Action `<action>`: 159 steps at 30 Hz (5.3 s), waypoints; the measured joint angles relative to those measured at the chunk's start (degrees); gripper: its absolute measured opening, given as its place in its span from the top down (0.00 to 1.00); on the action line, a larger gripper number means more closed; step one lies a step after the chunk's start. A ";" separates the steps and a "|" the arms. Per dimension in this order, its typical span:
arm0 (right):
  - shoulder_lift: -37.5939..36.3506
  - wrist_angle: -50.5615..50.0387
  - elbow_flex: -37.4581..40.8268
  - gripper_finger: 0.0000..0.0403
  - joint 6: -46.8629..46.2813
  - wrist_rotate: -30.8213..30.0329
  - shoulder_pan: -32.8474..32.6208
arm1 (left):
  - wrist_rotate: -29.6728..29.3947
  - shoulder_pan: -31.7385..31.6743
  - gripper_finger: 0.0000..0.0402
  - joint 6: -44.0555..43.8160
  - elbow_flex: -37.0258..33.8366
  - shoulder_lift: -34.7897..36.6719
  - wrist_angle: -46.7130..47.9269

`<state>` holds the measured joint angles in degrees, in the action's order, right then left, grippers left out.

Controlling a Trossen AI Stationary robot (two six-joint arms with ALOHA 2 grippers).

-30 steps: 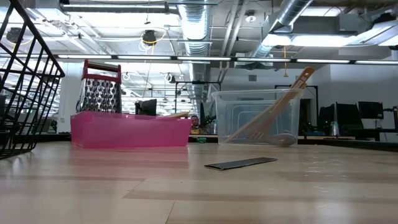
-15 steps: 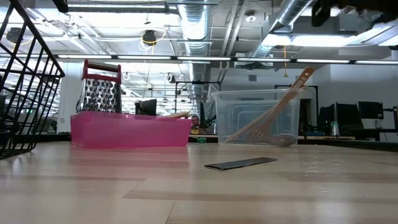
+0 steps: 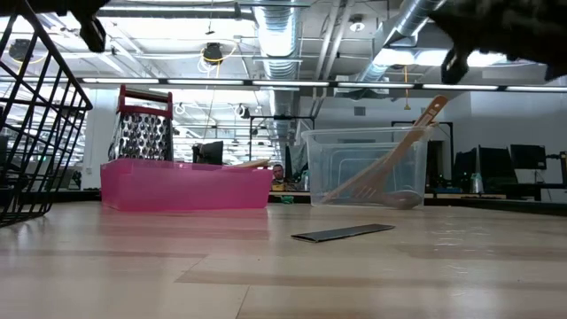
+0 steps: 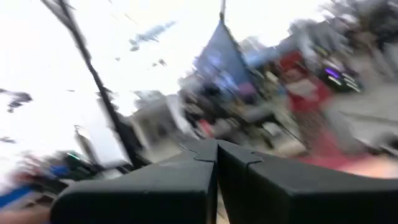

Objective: Pick & Place Kitchen Items
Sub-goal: Return to Home Position

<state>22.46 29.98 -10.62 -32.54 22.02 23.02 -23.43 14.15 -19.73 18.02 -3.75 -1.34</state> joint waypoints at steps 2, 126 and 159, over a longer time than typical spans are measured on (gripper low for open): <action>0.07 5.34 -0.60 0.99 -1.68 -2.18 -4.37 | -0.10 0.00 1.00 -0.33 -0.31 -0.02 0.08; -22.08 -29.53 10.01 0.89 17.49 -24.83 -29.63 | 7.33 -9.92 1.00 10.43 -17.66 3.74 -6.69; -22.10 -29.51 10.01 0.89 17.49 -24.83 -29.61 | 7.20 -14.99 1.00 10.45 -17.66 3.63 -6.93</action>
<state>0.36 0.47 -0.60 -15.05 -2.81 -6.59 -16.23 -0.84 -9.28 0.36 -0.12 -8.28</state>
